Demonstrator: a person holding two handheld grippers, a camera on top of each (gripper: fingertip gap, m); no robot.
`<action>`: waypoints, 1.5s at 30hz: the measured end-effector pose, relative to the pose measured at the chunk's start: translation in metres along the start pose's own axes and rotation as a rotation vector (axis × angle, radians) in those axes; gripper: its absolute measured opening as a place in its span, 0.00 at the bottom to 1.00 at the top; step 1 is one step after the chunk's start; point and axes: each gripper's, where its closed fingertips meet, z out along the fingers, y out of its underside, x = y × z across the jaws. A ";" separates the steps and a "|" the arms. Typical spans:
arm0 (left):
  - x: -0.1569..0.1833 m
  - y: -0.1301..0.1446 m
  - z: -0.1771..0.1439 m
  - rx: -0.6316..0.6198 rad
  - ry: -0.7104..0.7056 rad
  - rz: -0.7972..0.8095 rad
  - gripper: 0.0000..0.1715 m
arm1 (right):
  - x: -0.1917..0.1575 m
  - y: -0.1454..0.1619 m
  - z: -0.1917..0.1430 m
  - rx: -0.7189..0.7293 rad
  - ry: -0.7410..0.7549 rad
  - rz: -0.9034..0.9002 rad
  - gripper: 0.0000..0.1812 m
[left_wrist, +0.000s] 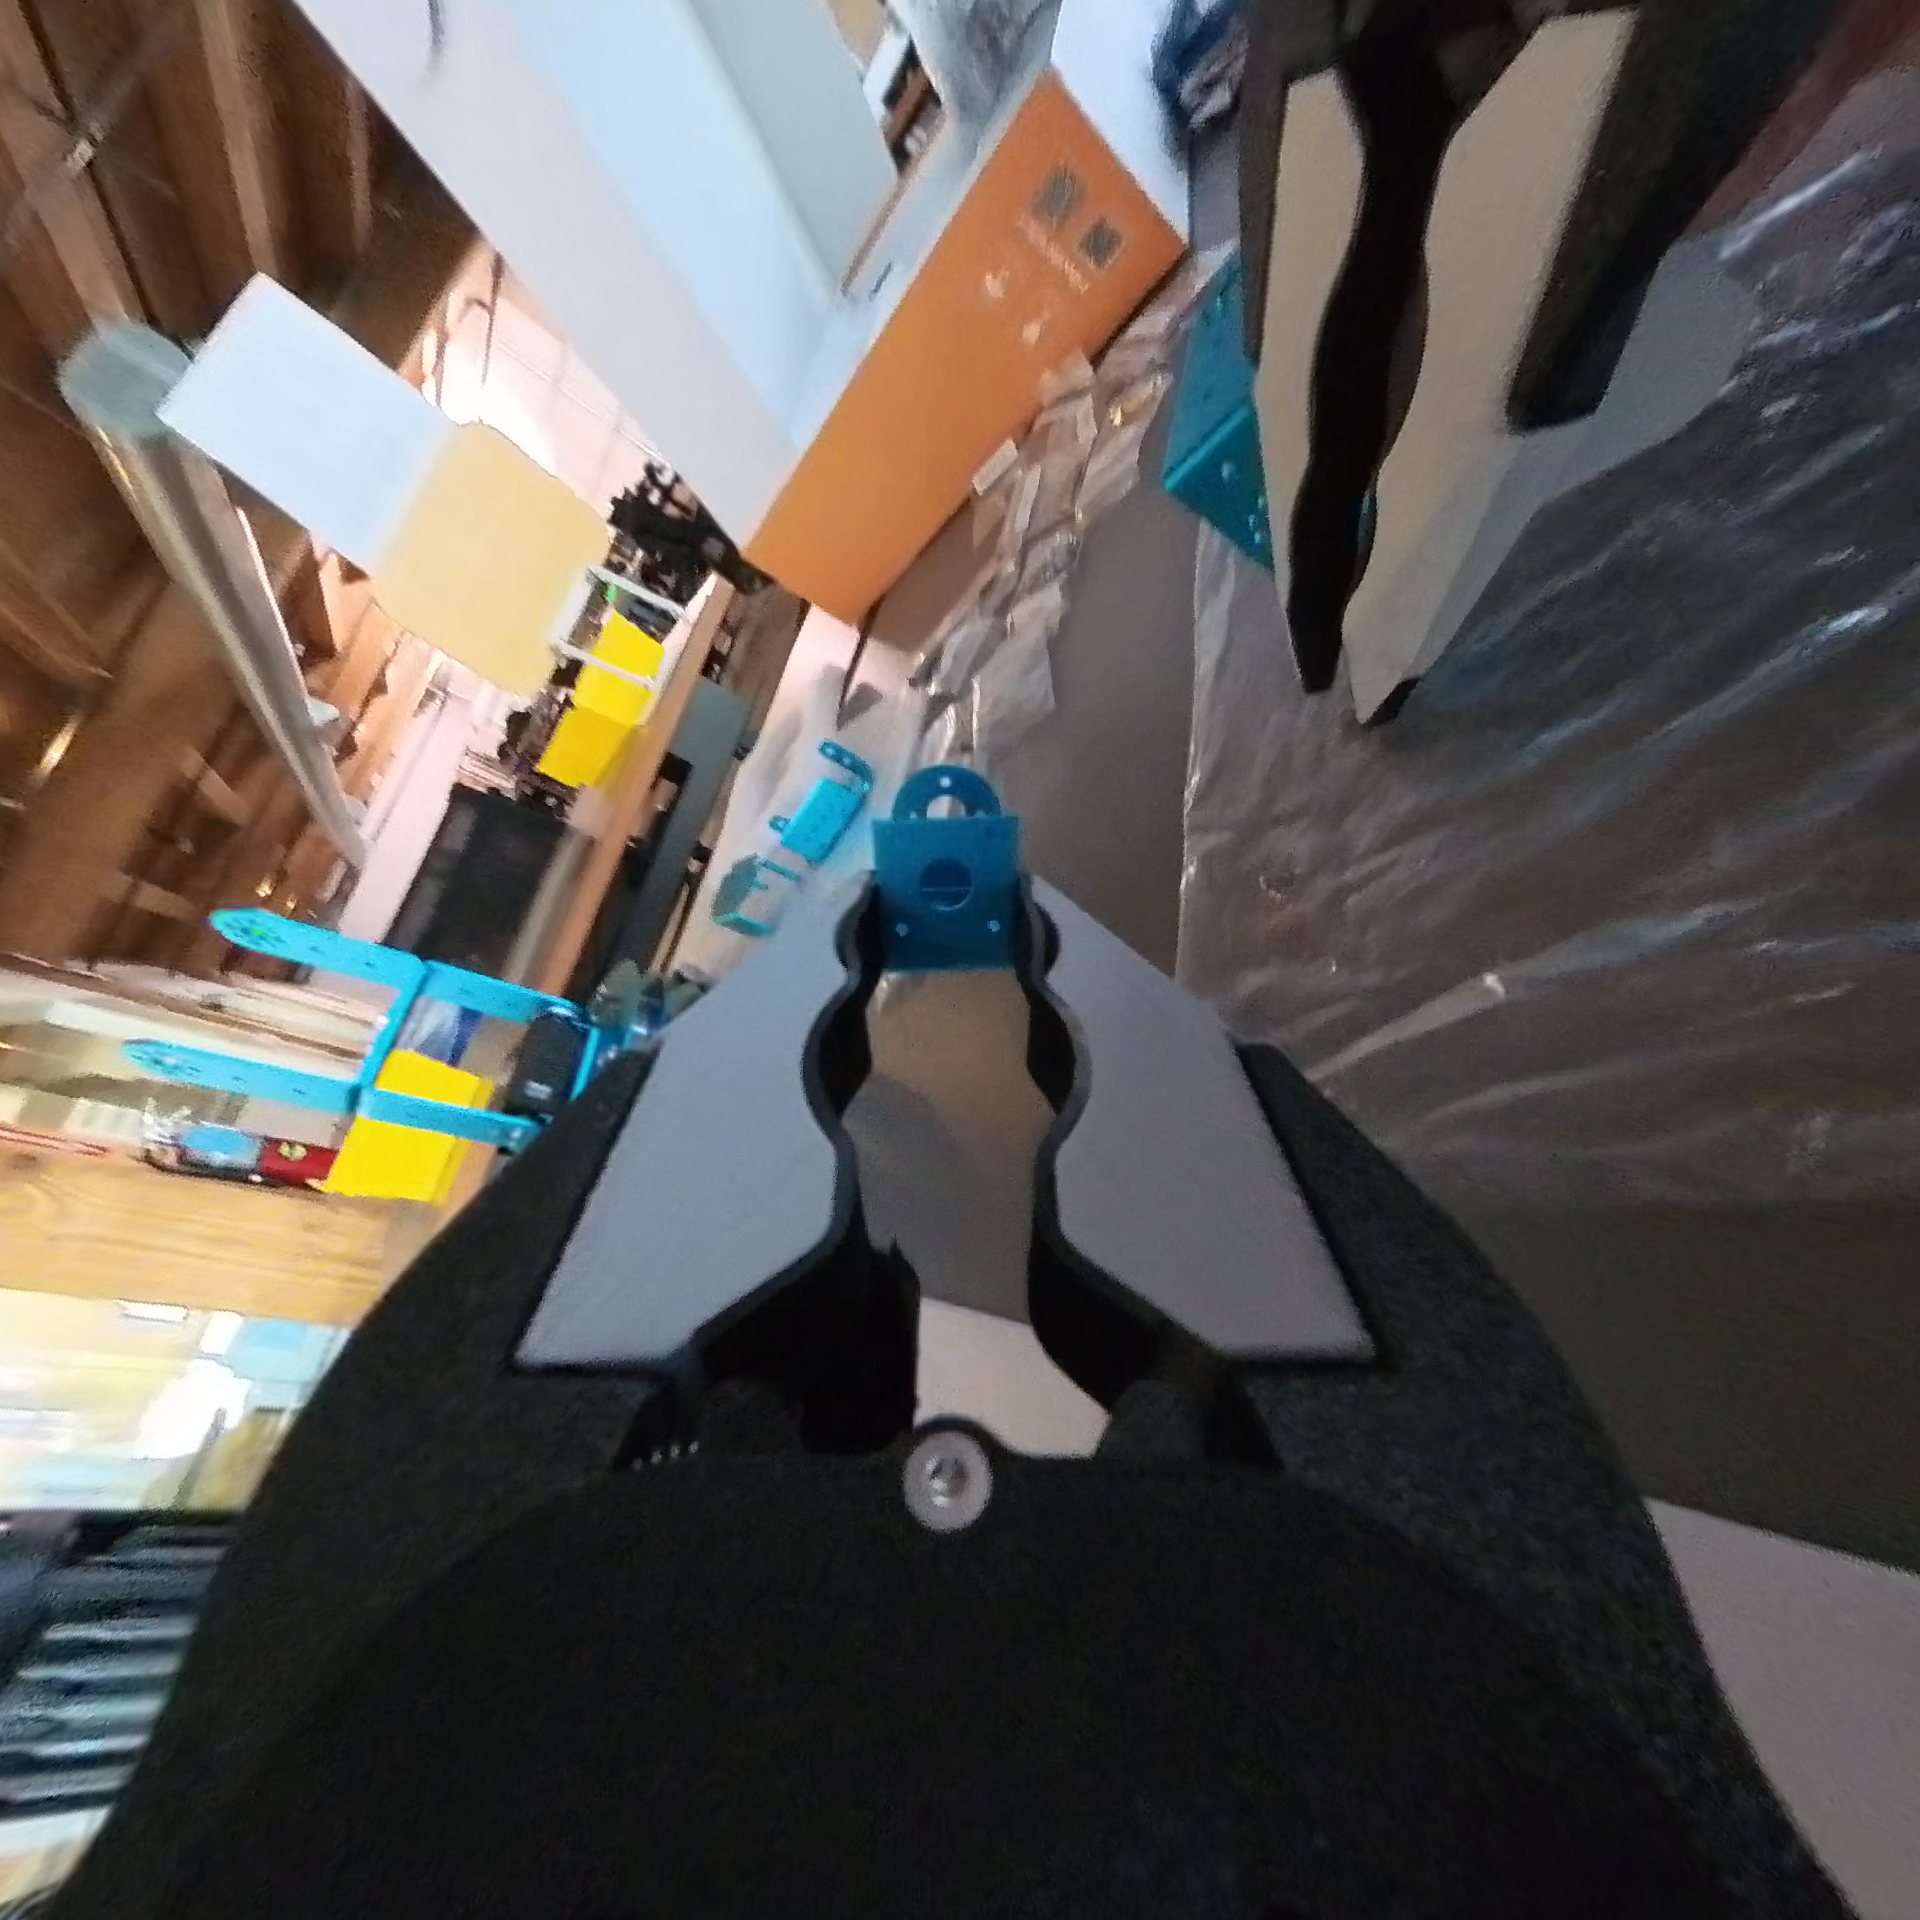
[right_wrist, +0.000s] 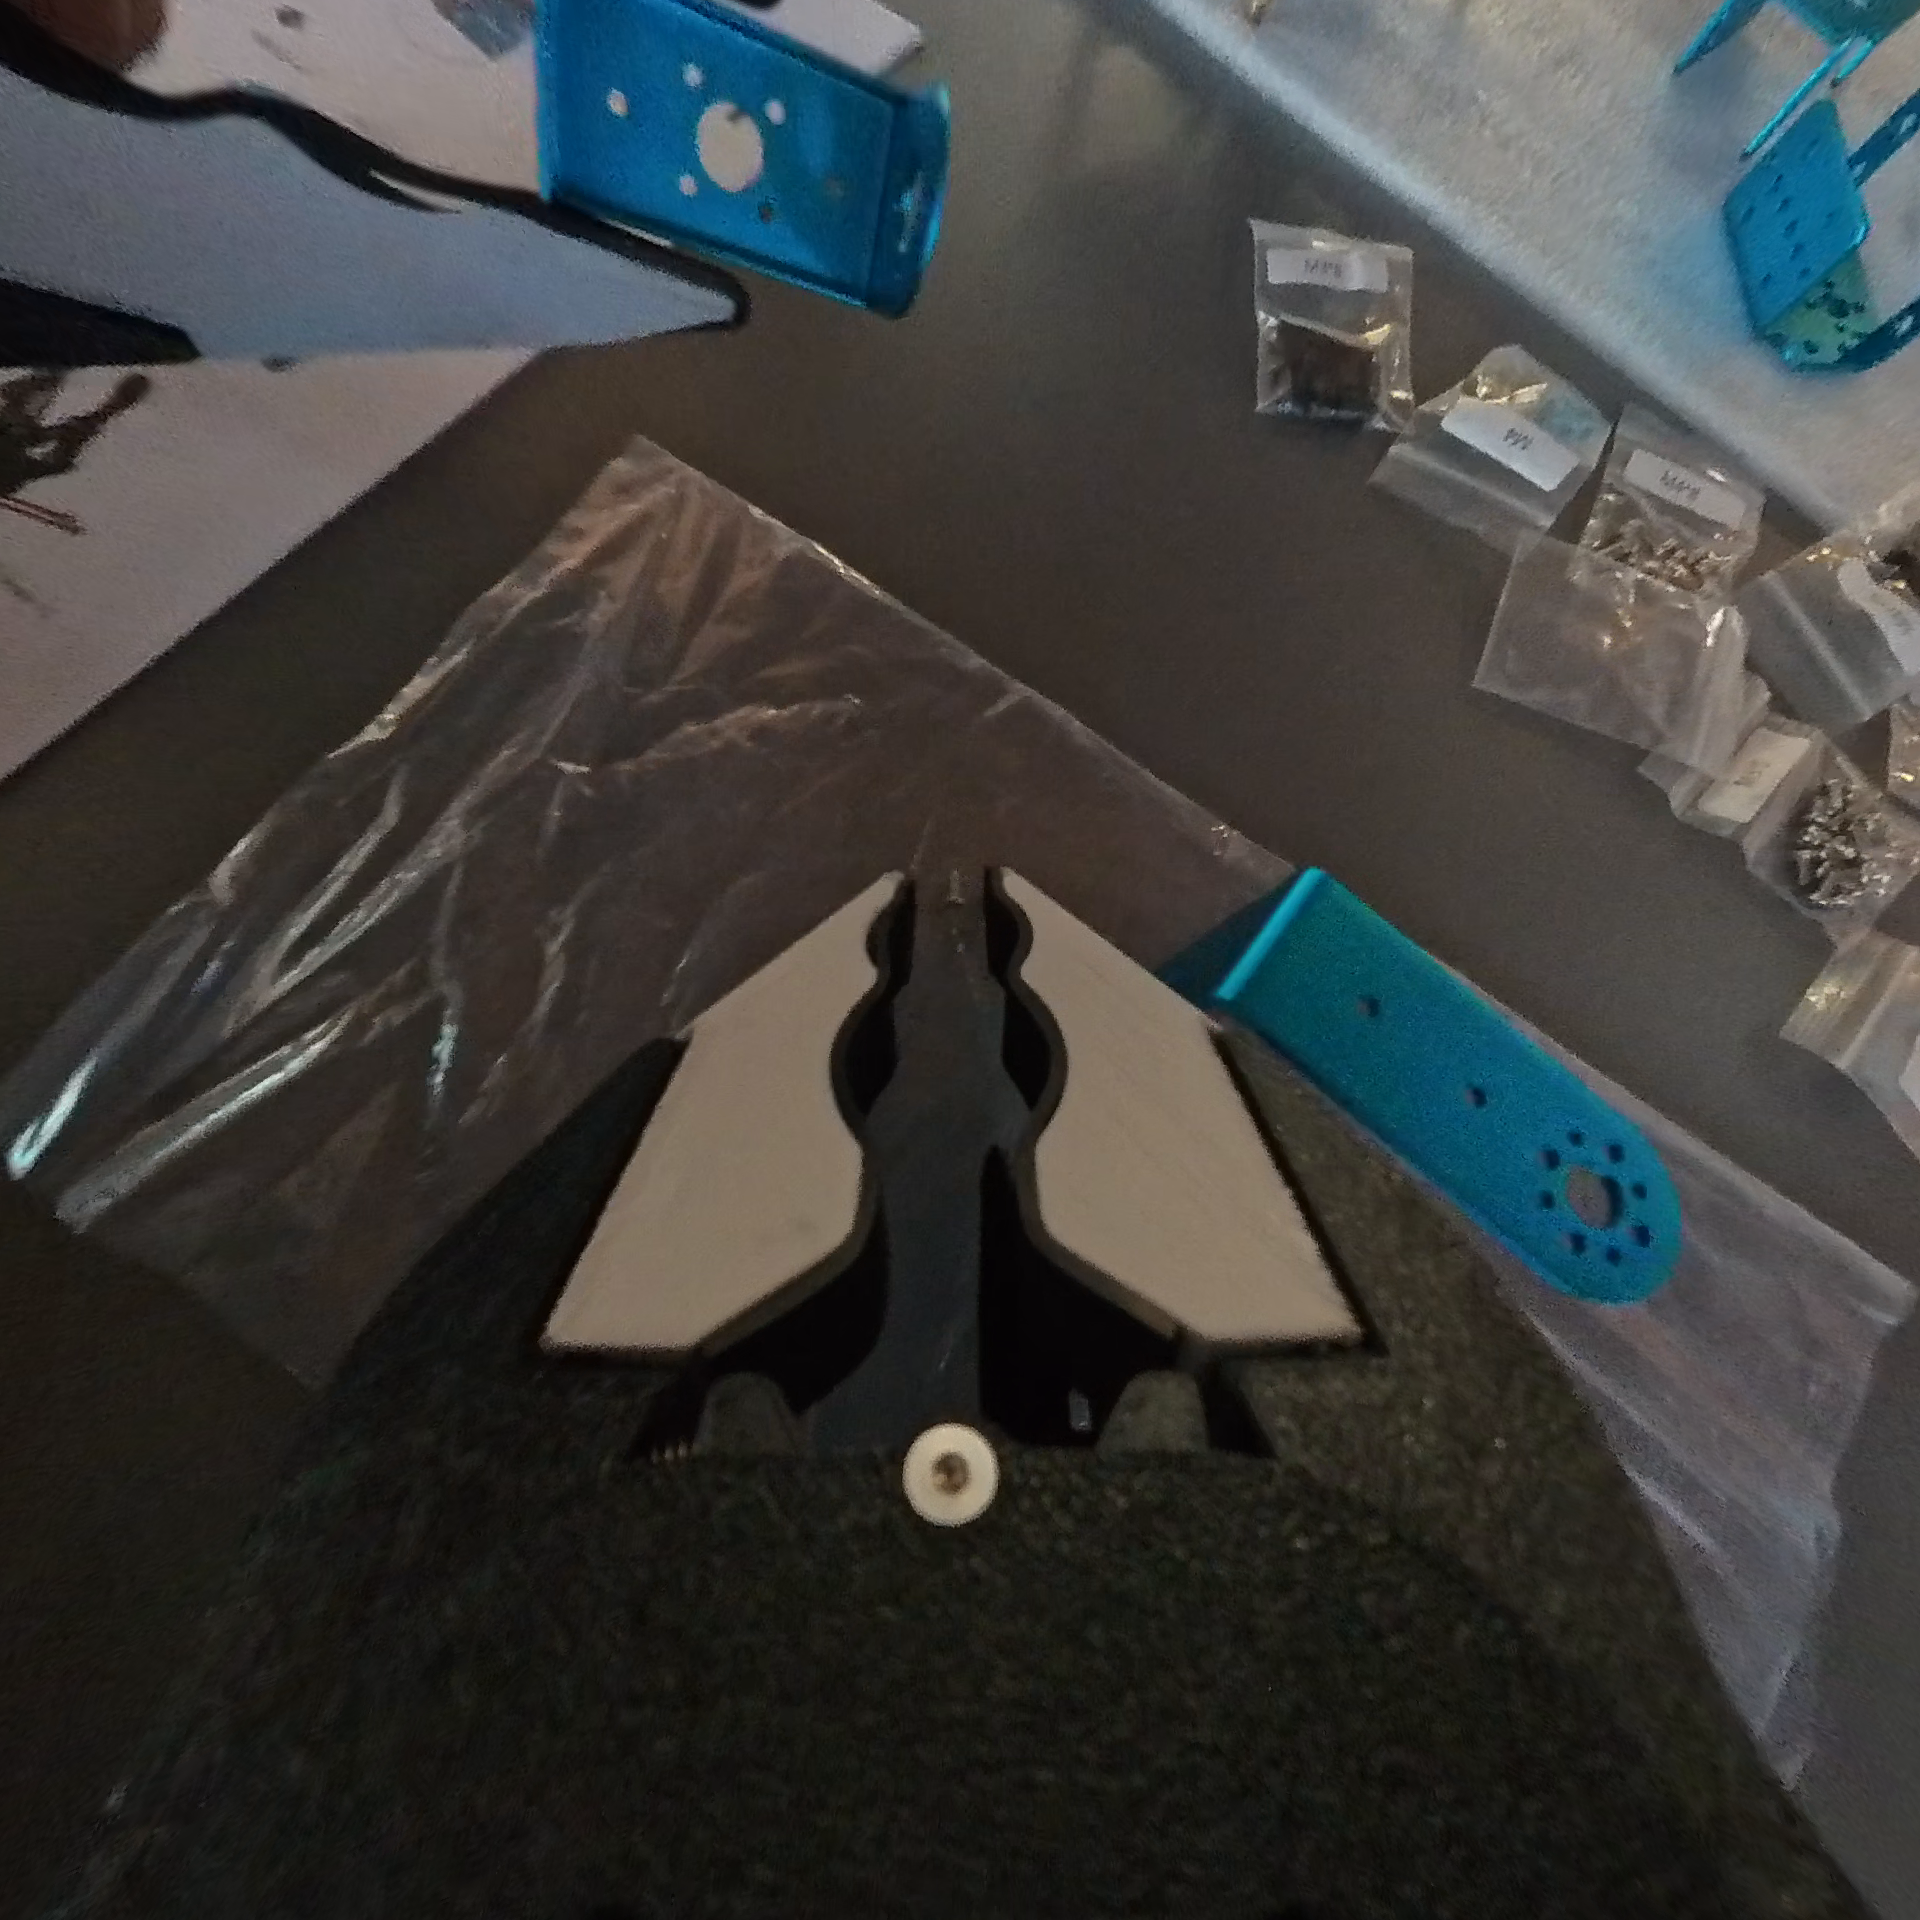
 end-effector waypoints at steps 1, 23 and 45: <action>0.001 0.005 0.001 -0.012 0.009 -0.009 0.14 | 0.001 0.001 0.002 -0.014 0.005 0.006 0.07; 0.008 -0.022 -0.004 0.173 0.301 -0.536 0.14 | -0.002 -0.003 -0.010 -0.005 -0.092 0.044 0.04; 0.000 -0.073 -0.051 0.525 0.816 -1.049 0.14 | -0.077 -0.072 -0.055 0.366 -0.612 0.079 0.04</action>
